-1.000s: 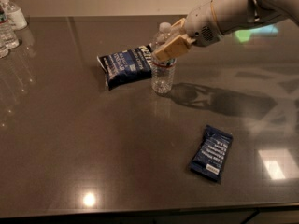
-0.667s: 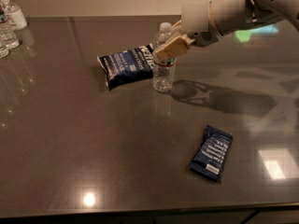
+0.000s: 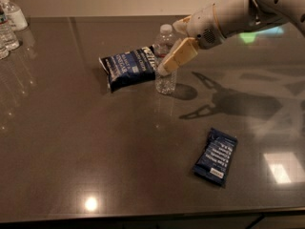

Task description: Move water bottle near blue chip bag

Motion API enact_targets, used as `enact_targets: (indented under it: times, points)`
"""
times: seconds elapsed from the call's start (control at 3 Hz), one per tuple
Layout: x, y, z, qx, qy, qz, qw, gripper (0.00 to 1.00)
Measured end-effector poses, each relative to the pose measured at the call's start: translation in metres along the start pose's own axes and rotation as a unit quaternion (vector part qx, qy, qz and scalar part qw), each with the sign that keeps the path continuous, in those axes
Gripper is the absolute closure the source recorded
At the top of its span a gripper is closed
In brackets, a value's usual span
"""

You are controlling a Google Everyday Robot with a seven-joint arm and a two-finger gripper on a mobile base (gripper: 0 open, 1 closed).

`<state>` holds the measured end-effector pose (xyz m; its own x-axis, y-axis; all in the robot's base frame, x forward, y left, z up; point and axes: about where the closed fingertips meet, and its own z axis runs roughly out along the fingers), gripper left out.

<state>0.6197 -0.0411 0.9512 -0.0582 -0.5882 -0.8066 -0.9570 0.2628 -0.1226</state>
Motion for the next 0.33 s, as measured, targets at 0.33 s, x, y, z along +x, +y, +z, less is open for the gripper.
enact_targets:
  times: [0.33]
  points:
    - [0.0000, 0.0000, 0.0001, 0.000, 0.000, 0.000, 1.0000, 0.00]
